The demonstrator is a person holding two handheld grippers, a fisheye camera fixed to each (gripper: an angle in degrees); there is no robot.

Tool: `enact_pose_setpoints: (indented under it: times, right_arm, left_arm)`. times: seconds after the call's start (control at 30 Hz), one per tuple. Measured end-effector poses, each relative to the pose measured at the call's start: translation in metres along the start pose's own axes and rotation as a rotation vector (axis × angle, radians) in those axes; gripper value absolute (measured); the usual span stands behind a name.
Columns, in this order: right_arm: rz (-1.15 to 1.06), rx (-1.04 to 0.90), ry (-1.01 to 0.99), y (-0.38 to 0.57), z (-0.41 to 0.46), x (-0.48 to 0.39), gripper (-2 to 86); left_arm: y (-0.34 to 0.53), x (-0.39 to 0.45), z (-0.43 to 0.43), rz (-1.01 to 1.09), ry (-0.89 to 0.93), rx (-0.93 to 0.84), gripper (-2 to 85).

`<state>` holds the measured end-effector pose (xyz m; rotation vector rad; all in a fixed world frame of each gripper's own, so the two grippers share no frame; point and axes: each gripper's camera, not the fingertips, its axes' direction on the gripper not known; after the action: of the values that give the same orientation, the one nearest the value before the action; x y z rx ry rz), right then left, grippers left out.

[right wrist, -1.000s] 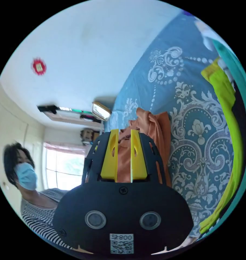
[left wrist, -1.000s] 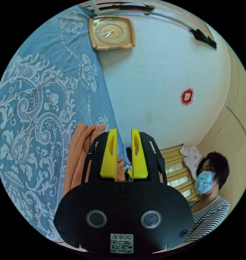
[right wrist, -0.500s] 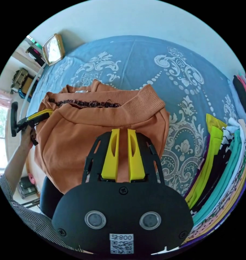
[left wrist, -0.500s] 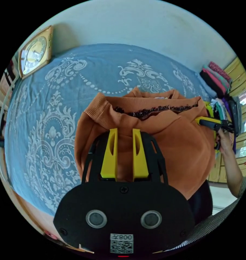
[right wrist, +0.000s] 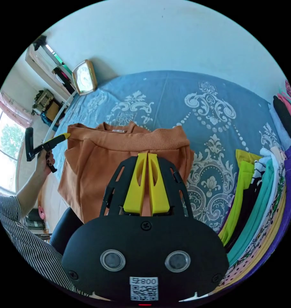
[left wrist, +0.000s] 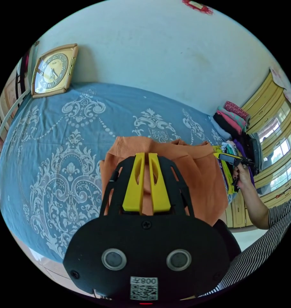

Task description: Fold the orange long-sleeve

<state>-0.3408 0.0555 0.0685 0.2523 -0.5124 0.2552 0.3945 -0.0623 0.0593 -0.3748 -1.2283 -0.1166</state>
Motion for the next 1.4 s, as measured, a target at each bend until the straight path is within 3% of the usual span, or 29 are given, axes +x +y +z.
enact_pose_setpoints:
  times: [0.37,0.6,0.73,0.9,1.1,1.23,1.4]
  right_arm:
    - [0.069,-0.092,0.027,-0.022,0.035,0.023,0.2]
    - [0.092,-0.018,-0.001,-0.02,0.016,0.036,0.1]
    - [0.098,-0.09,0.014,-0.021,0.031,0.045,0.2]
    - [0.134,-0.097,-0.034,-0.01,0.028,0.057,0.3]
    - [0.087,-0.003,-0.075,0.01,-0.012,0.057,0.2]
    - [0.083,0.031,-0.013,0.022,-0.026,0.065,0.2]
    - [0.107,-0.067,0.077,0.031,0.0,0.08,0.1]
  left_arm:
    - [-0.008,-0.035,0.055,-0.103,-0.055,-0.132,2.4]
    - [-0.008,-0.04,0.045,-0.062,-0.083,-0.088,2.3]
    - [0.002,-0.057,0.066,-0.099,-0.069,-0.141,2.4]
    - [0.016,-0.071,0.071,-0.145,0.0,-0.136,2.8]
    - [0.045,-0.075,0.042,-0.123,0.077,-0.007,3.5]
    - [0.074,-0.084,0.032,-0.136,0.055,0.045,2.9]
    - [0.091,-0.104,0.069,-0.189,-0.041,-0.048,1.0]
